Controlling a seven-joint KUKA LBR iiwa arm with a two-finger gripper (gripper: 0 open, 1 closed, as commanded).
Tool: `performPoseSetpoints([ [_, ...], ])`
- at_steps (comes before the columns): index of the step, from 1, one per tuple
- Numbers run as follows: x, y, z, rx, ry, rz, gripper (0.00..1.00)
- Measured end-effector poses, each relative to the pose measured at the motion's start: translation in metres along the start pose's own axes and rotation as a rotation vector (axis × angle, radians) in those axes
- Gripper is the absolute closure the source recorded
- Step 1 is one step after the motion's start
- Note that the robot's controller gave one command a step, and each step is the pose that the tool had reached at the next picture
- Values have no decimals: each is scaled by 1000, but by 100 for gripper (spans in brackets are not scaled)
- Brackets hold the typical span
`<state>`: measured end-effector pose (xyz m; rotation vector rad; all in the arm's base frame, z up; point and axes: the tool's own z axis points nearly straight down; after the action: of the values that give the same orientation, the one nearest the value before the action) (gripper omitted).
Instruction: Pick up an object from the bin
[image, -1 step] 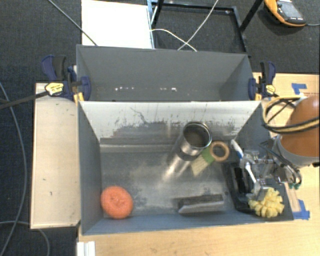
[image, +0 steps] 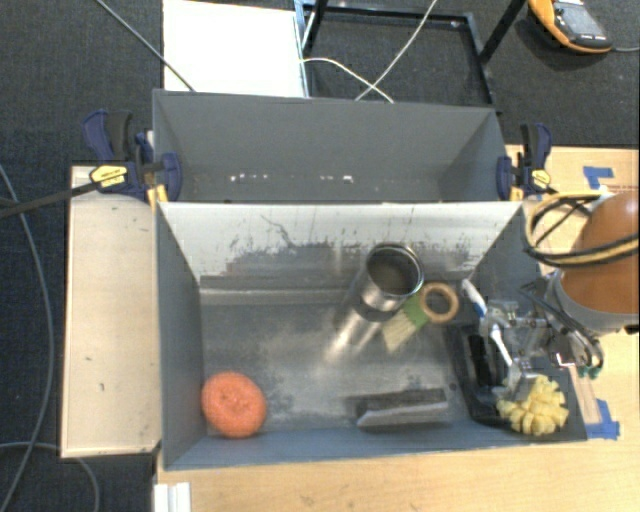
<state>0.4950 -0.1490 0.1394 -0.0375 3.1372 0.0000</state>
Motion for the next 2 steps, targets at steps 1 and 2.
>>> performPoseSetpoints([
  [1,-1,2,3,-1,2,28,0],
  [2,-34,9,-48,0,-3,-54,0],
])
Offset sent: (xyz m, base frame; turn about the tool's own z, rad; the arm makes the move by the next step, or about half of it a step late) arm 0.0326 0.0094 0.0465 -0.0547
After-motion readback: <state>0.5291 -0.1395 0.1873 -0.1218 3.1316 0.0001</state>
